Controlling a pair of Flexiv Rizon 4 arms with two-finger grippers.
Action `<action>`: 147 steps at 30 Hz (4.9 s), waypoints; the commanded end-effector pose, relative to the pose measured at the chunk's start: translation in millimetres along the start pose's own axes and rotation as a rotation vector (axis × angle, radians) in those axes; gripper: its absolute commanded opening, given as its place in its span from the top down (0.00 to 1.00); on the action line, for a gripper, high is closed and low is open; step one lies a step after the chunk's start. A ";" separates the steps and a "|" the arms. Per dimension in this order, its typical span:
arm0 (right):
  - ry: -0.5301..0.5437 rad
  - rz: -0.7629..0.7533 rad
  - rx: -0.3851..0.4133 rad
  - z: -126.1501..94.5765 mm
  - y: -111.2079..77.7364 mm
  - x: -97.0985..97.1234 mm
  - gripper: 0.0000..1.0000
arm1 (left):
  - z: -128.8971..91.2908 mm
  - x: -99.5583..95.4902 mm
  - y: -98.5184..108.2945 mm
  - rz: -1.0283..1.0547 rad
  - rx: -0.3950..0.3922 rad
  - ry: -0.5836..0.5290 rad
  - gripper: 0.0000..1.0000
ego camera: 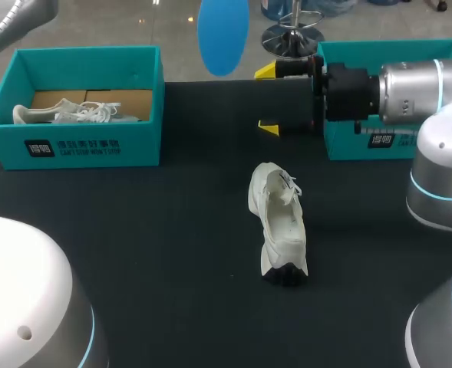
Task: Take the shoe out of the shoebox, open the shoe tongue, remove and reinsert the insole, then place the shoe into the shoebox
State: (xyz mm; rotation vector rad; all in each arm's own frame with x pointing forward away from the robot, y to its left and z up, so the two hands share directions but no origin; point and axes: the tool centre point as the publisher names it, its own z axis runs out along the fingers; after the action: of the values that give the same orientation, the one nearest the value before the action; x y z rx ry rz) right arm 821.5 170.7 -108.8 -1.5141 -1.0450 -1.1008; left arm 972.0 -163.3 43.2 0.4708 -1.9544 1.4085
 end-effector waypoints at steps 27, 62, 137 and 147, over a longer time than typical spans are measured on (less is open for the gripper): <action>0.027 -0.002 -0.003 -3.9 -0.1 1.5 0.00 | -8.4 6.5 78.0 0.482 0.155 -0.248 1.00; 0.027 -0.002 -0.003 -3.9 -0.1 1.5 0.00 | 12.3 1.3 180.4 0.993 0.201 -0.469 1.00; 0.027 -0.002 -0.003 -3.9 -0.1 1.5 1.00 | 127.1 45.4 230.1 2.162 -0.164 -0.435 1.00; 0.027 -0.002 -0.003 -3.9 -0.1 1.5 1.00 | 127.7 48.1 233.5 2.141 -0.140 -0.448 1.00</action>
State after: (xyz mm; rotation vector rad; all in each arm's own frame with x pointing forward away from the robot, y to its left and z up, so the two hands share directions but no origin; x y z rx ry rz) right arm 820.8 165.3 -106.9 -1.4937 -1.0282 -1.1222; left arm 753.8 -196.4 -106.4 -2.2151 -2.6638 2.0961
